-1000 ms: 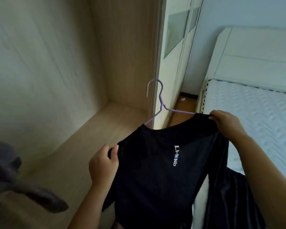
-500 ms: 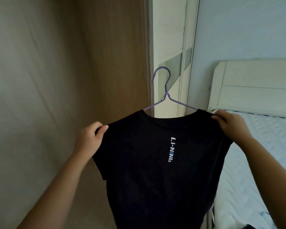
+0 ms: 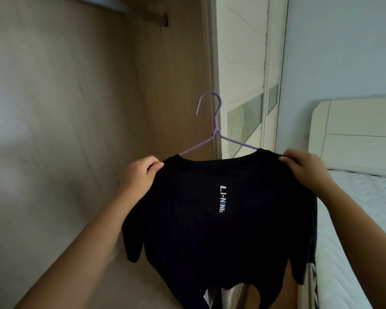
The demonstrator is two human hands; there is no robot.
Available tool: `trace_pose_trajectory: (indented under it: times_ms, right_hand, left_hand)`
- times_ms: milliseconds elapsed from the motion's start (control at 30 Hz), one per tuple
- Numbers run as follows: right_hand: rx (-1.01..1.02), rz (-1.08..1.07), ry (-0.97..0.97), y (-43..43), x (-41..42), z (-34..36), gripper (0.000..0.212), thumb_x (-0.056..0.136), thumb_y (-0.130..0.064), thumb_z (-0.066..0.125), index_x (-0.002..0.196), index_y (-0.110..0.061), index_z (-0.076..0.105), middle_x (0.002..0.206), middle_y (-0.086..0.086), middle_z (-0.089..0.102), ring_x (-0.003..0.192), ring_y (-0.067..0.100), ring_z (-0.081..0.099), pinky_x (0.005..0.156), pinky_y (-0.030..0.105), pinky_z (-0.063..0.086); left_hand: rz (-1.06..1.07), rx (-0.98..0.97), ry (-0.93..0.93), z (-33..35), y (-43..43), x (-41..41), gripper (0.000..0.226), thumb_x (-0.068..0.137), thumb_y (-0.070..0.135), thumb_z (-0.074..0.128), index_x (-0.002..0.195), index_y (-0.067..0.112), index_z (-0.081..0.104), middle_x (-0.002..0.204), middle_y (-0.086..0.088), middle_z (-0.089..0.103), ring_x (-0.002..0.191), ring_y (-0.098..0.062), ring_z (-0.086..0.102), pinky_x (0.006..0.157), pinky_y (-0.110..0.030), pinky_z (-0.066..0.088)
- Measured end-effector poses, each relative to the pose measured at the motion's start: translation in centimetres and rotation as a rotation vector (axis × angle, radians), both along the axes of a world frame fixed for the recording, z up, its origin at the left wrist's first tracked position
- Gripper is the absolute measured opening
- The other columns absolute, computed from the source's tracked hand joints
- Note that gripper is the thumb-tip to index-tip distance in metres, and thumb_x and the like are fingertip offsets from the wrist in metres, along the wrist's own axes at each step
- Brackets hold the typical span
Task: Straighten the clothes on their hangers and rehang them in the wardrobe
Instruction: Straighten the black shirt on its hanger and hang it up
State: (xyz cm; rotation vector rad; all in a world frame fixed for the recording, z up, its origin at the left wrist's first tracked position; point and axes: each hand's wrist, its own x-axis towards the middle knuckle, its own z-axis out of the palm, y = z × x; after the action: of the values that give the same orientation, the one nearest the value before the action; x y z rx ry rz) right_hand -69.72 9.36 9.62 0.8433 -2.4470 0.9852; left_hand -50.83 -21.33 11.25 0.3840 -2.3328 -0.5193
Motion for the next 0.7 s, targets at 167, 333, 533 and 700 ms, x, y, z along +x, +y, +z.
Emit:
trace_pose_trajectory:
  times_ms: [167,333,533,700]
  right_hand:
    - [0.038,0.108,-0.029,-2.3,0.2,1.5,0.017,0.093,-0.024,0.050,0.079,-0.017,0.056,0.073,0.005,0.056,0.075,0.024,0.052,0.061,0.028,0.034]
    - [0.141,0.322,-0.043,-5.6,1.3,4.6,0.016,0.093,-0.025,0.049,0.085,-0.018,0.060,0.077,-0.002,0.059,0.078,0.016,0.056,0.072,0.027,0.042]
    - [0.031,0.588,-0.269,-10.9,3.4,8.6,0.026,0.093,-0.021,0.049,0.081,0.000,0.058,0.070,0.005,0.055,0.065,0.014,0.053,0.065,0.026,0.043]
    - [-0.212,0.802,-0.626,-15.0,7.3,10.8,0.028,0.092,-0.019,0.051,0.069,-0.007,0.058,0.049,-0.002,0.054,0.038,0.004,0.052,0.039,0.013,0.040]
  left_hand:
    - [0.147,-0.002,0.028,0.3,-1.6,1.5,0.023,0.092,0.022,0.050,0.089,0.003,0.062,0.061,0.003,0.049,0.056,-0.011,0.043,0.052,-0.018,0.033]
    - [0.394,-0.036,0.129,2.2,-3.8,4.2,0.028,0.094,0.022,0.046,0.096,-0.002,0.061,0.069,-0.003,0.056,0.069,-0.026,0.048,0.063,-0.031,0.030]
    - [0.564,-0.078,0.186,6.0,-7.7,8.0,0.024,0.092,0.015,0.049,0.088,-0.006,0.061,0.089,-0.027,0.064,0.083,-0.040,0.058,0.069,-0.040,0.041]
    - [0.661,-0.041,0.172,8.9,-7.9,10.9,0.027,0.088,0.021,0.057,0.109,0.005,0.062,0.114,-0.021,0.061,0.104,-0.038,0.057,0.087,-0.040,0.044]
